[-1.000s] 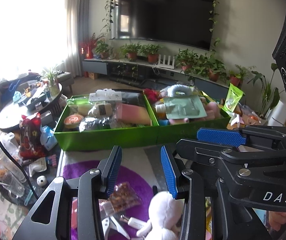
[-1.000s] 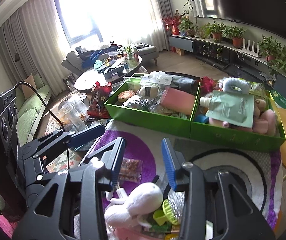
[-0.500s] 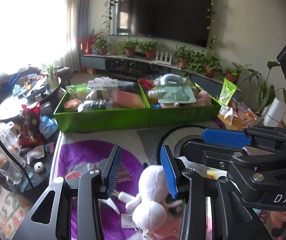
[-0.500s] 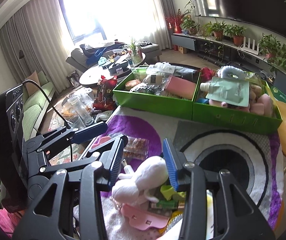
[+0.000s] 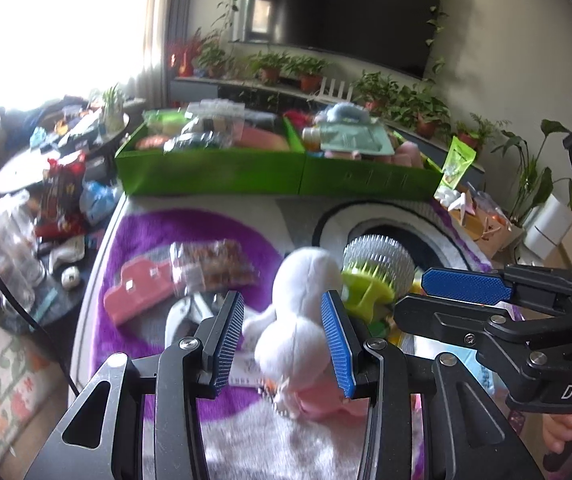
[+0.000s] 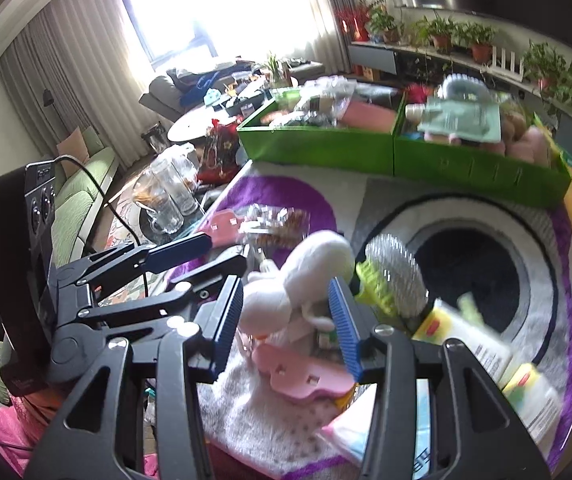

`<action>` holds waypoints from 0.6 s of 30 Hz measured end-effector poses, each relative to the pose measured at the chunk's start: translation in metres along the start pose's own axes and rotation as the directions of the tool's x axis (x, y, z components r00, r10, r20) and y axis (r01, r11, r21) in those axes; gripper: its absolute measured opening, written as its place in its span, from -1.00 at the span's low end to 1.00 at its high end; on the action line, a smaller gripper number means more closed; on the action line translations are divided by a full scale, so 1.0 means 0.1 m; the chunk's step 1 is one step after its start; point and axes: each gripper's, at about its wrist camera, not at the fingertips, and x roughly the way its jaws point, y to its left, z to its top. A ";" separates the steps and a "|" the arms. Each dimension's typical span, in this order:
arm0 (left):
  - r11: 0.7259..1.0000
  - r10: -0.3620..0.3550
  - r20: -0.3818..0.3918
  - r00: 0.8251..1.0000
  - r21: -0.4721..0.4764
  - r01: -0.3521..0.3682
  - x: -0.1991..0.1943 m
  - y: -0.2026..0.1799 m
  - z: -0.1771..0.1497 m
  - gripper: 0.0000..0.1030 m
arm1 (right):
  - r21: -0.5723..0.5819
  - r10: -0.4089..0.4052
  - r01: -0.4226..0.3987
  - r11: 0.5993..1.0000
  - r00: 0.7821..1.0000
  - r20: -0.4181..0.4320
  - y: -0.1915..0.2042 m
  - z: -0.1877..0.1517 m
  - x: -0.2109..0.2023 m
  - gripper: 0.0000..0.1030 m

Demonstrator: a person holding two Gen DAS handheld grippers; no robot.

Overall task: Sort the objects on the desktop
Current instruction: 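Move both open tools back from the green boxes to the table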

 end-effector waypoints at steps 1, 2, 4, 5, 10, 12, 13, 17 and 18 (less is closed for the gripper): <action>1.000 -0.001 -0.006 1.000 -0.004 0.001 0.01 0.00 -0.04 -0.20 | 0.005 0.004 -0.004 1.000 1.000 -0.011 -0.01 -0.04 0.03 -0.13; 1.000 -0.003 -0.016 1.000 -0.008 0.002 0.02 0.00 -0.09 -0.20 | 0.007 0.004 -0.003 1.000 1.000 -0.022 -0.02 -0.08 0.06 -0.13; 1.000 0.002 -0.028 1.000 -0.010 -0.003 0.02 0.00 -0.16 -0.20 | 0.008 -0.004 0.004 1.000 0.999 -0.044 -0.03 -0.16 0.12 -0.13; 1.000 0.008 -0.033 0.999 -0.013 -0.008 0.03 0.01 -0.19 -0.20 | 0.010 -0.006 0.007 1.000 0.998 -0.060 -0.05 -0.20 0.15 -0.13; 0.999 0.023 -0.041 0.999 -0.029 -0.024 0.04 0.04 -0.25 -0.20 | 0.041 0.017 -0.012 0.999 0.990 -0.143 -0.11 -0.36 0.41 -0.13; 0.999 0.027 -0.039 0.999 -0.026 -0.028 0.03 0.05 -0.25 -0.20 | 0.048 0.014 -0.006 0.999 0.986 -0.168 -0.13 -0.40 0.50 -0.13; 0.999 0.029 -0.039 0.999 -0.025 -0.030 0.03 0.05 -0.26 -0.20 | 0.055 0.011 -0.001 0.998 0.983 -0.181 -0.15 -0.42 0.55 -0.13; 0.999 0.034 -0.040 0.999 -0.027 -0.035 0.04 0.09 -0.27 -0.20 | 0.082 0.006 0.011 0.997 0.978 -0.210 -0.23 -0.45 0.68 -0.13; 0.999 0.034 -0.041 0.999 -0.029 -0.035 0.04 0.09 -0.27 -0.20 | 0.084 0.005 0.014 0.996 0.977 -0.212 -0.24 -0.44 0.70 -0.13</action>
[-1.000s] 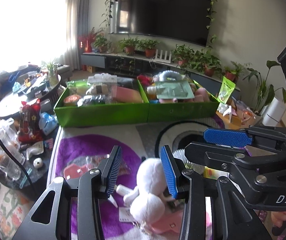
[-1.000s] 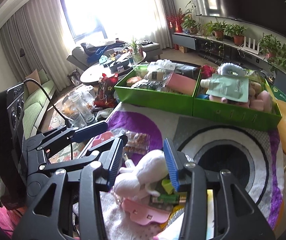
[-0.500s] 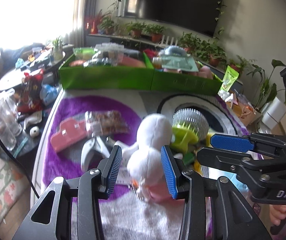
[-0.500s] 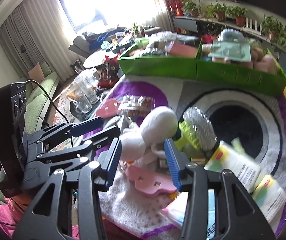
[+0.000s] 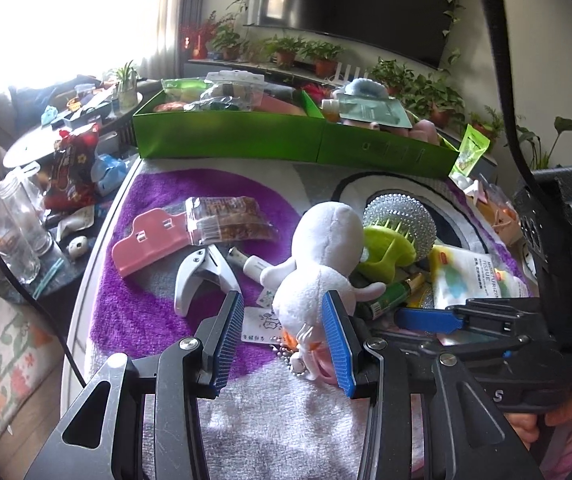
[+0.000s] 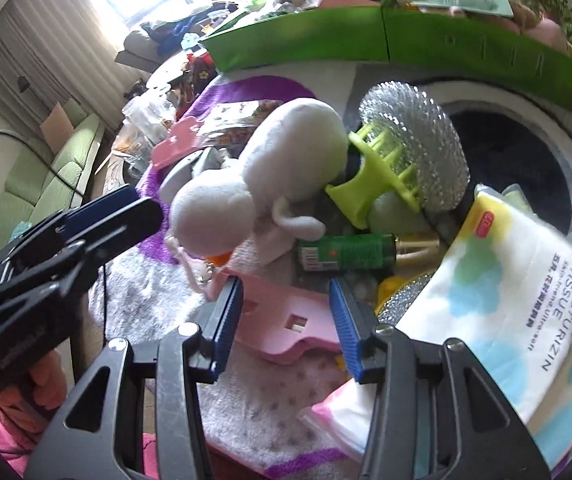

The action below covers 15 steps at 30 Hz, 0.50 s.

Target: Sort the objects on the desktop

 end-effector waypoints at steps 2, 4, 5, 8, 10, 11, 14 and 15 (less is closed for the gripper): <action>1.000 -0.002 -0.004 1.000 -0.004 0.002 0.02 0.01 0.00 -0.20 | 0.001 0.000 0.000 1.000 1.000 -0.003 0.00 0.02 0.01 -0.13; 1.000 -0.006 -0.012 1.000 -0.005 0.006 0.04 0.01 -0.02 -0.20 | -0.002 0.003 -0.003 1.000 1.000 -0.013 0.02 0.04 0.03 -0.06; 1.000 -0.007 -0.016 1.000 -0.004 0.007 0.06 0.01 -0.03 -0.20 | -0.002 0.001 -0.001 1.000 1.000 -0.014 0.02 0.05 0.03 -0.04; 1.000 -0.014 -0.022 1.000 -0.002 0.014 0.06 -0.01 -0.07 -0.20 | -0.009 0.003 -0.004 1.000 1.000 -0.022 0.06 0.03 0.05 0.04; 1.000 -0.020 -0.023 1.000 -0.002 0.020 0.06 0.00 -0.11 -0.20 | -0.011 0.016 -0.016 1.000 1.000 -0.027 0.08 0.01 0.04 0.05; 1.000 -0.024 -0.025 0.999 -0.007 0.024 0.06 0.01 -0.13 -0.20 | -0.011 0.015 -0.015 1.000 0.999 -0.030 0.08 0.00 0.04 0.05; 1.000 -0.007 -0.036 0.999 -0.025 0.006 0.07 0.08 -0.20 -0.20 | -0.026 0.031 -0.032 0.999 0.999 -0.038 0.13 -0.06 0.03 0.05; 1.000 -0.008 -0.042 0.999 -0.029 0.007 0.07 0.10 -0.22 -0.20 | -0.038 0.048 -0.050 0.998 0.998 -0.043 0.18 -0.09 0.02 0.05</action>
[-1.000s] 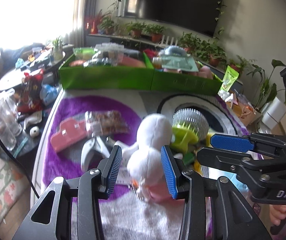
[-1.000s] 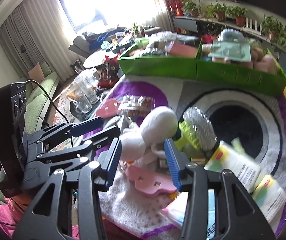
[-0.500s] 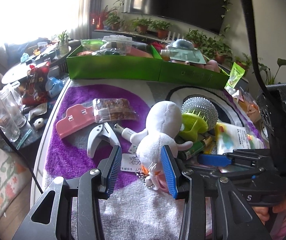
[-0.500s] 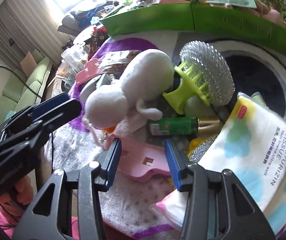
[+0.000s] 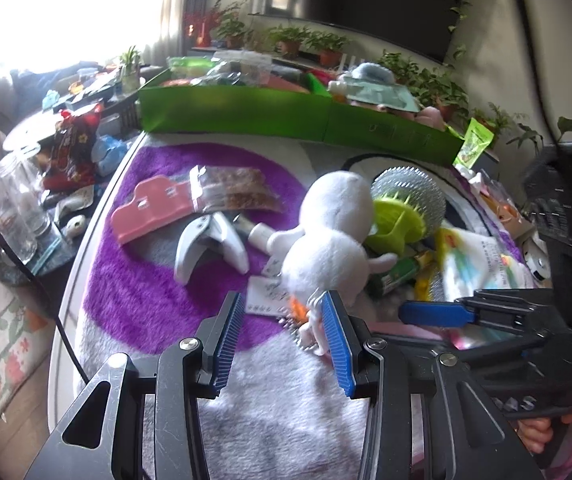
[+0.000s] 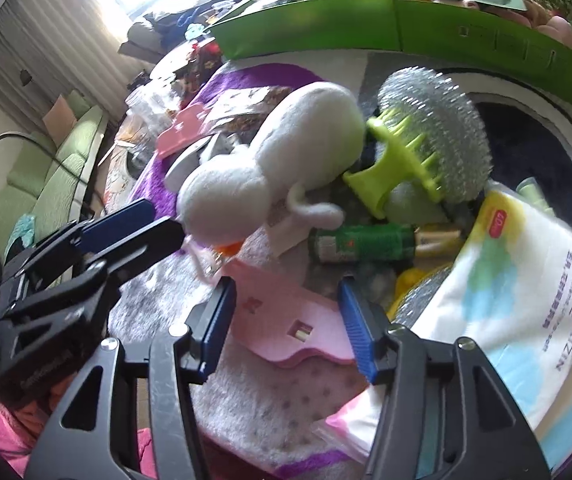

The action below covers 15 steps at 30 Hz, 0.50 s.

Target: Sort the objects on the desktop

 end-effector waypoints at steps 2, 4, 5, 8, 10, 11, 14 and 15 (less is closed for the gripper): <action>1.000 0.001 -0.016 1.000 -0.003 -0.001 0.01 0.03 -0.05 -0.20 | -0.027 0.007 -0.007 1.000 1.000 -0.003 0.06 -0.05 0.00 0.05; 1.000 0.006 -0.024 1.000 0.009 -0.006 0.01 0.04 -0.10 -0.20 | -0.073 -0.010 0.011 0.997 1.000 0.004 0.15 -0.13 0.02 0.03; 1.000 0.000 -0.027 1.000 0.013 0.000 0.00 0.04 -0.12 -0.20 | -0.102 -0.019 0.021 0.995 1.000 0.013 0.21 -0.19 0.02 0.01; 0.998 -0.028 -0.046 0.999 0.046 0.030 -0.02 0.02 -0.22 -0.20 | -0.184 -0.024 0.033 0.982 0.998 0.050 0.33 -0.37 0.01 -0.01; 0.996 -0.041 -0.060 0.997 0.076 0.045 -0.02 -0.02 -0.26 -0.20 | -0.218 0.016 -0.002 0.976 0.998 0.063 0.35 -0.46 -0.01 -0.02; 0.994 -0.045 -0.064 0.997 0.093 0.051 -0.03 -0.04 -0.29 -0.20 | -0.231 0.045 -0.028 0.973 0.997 0.068 0.36 -0.51 -0.03 -0.05; 0.991 -0.063 -0.082 0.995 0.113 0.072 -0.03 -0.09 -0.35 -0.20 | -0.273 0.101 -0.075 0.959 0.991 0.083 0.35 -0.65 -0.06 -0.07; 0.991 -0.065 -0.086 0.994 0.112 0.074 -0.03 -0.10 -0.35 -0.20 | -0.273 0.092 -0.066 0.960 0.992 0.086 0.34 -0.66 -0.07 -0.07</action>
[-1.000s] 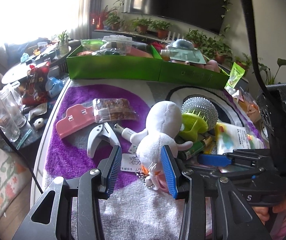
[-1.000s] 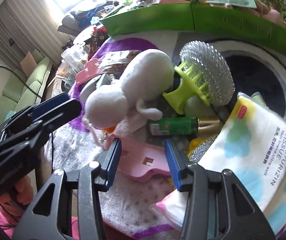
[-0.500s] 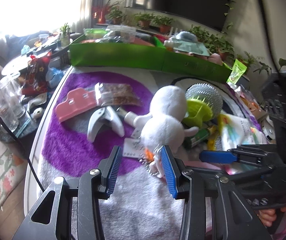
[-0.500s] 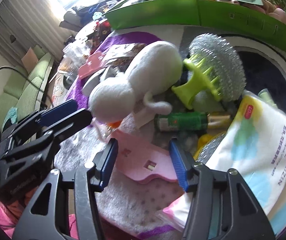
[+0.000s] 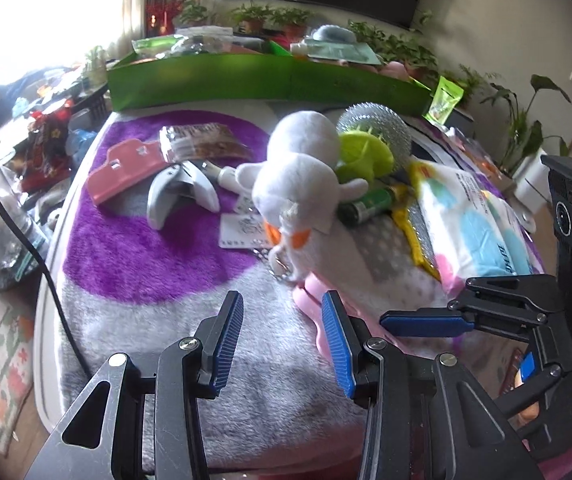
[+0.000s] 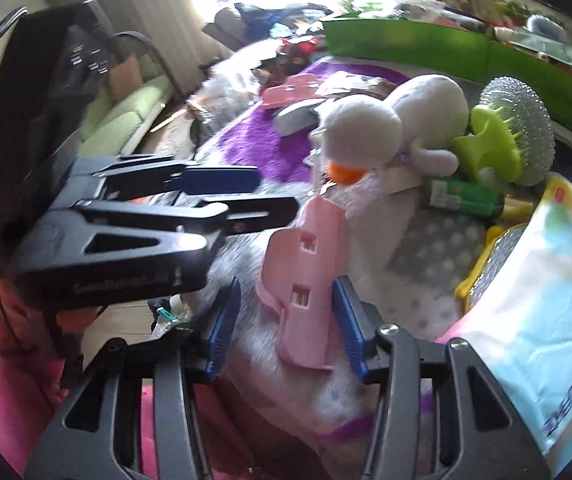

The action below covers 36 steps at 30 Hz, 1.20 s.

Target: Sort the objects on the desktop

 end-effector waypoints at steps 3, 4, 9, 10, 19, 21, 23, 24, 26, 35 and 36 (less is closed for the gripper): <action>1.000 0.012 0.002 1.000 0.010 -0.012 0.00 -0.04 0.02 -0.20 | 0.058 -0.011 0.012 0.998 1.000 -0.006 -0.07 -0.05 -0.05 -0.13; 1.000 0.014 0.006 1.000 0.012 -0.014 0.00 -0.04 0.04 -0.20 | 0.083 -0.015 0.015 0.996 1.000 0.002 -0.10 -0.08 -0.08 -0.13; 1.000 0.001 0.014 1.000 0.028 -0.001 0.03 -0.10 0.13 -0.20 | 0.130 -0.062 0.060 0.990 0.998 0.012 -0.09 -0.17 -0.12 -0.14; 1.000 -0.001 0.013 1.000 0.028 0.001 0.04 -0.10 0.15 -0.20 | 0.131 -0.070 0.067 0.989 0.997 0.016 -0.08 -0.20 -0.14 -0.14; 1.000 -0.026 0.025 0.999 0.007 0.026 0.05 -0.16 0.23 -0.20 | 0.172 -0.088 0.081 0.982 0.996 0.032 -0.11 -0.32 -0.21 -0.20; 1.000 -0.024 0.022 0.999 0.019 0.024 0.07 -0.19 0.24 -0.20 | 0.172 -0.093 0.085 0.981 0.995 0.036 -0.10 -0.34 -0.22 -0.21; 0.999 -0.014 0.008 1.000 0.029 0.014 0.13 -0.21 0.25 -0.20 | 0.168 -0.099 0.091 0.982 0.994 0.037 -0.09 -0.35 -0.22 -0.21; 0.999 -0.017 -0.002 1.000 0.031 0.017 0.16 -0.21 0.24 -0.20 | 0.164 -0.101 0.094 0.982 0.994 0.037 -0.08 -0.36 -0.22 -0.21; 0.999 -0.021 0.010 1.000 0.032 0.021 0.14 -0.21 0.23 -0.20 | 0.145 -0.114 0.107 0.984 0.993 0.037 -0.05 -0.37 -0.23 -0.21; 0.999 0.009 0.013 1.000 0.049 -0.009 0.06 -0.20 0.12 -0.20 | 0.156 -0.119 0.111 0.982 0.992 0.043 -0.06 -0.42 -0.27 -0.20; 0.999 0.009 0.013 1.000 0.050 -0.010 0.05 -0.20 0.11 -0.20 | 0.160 -0.121 0.112 0.981 0.992 0.045 -0.06 -0.42 -0.27 -0.21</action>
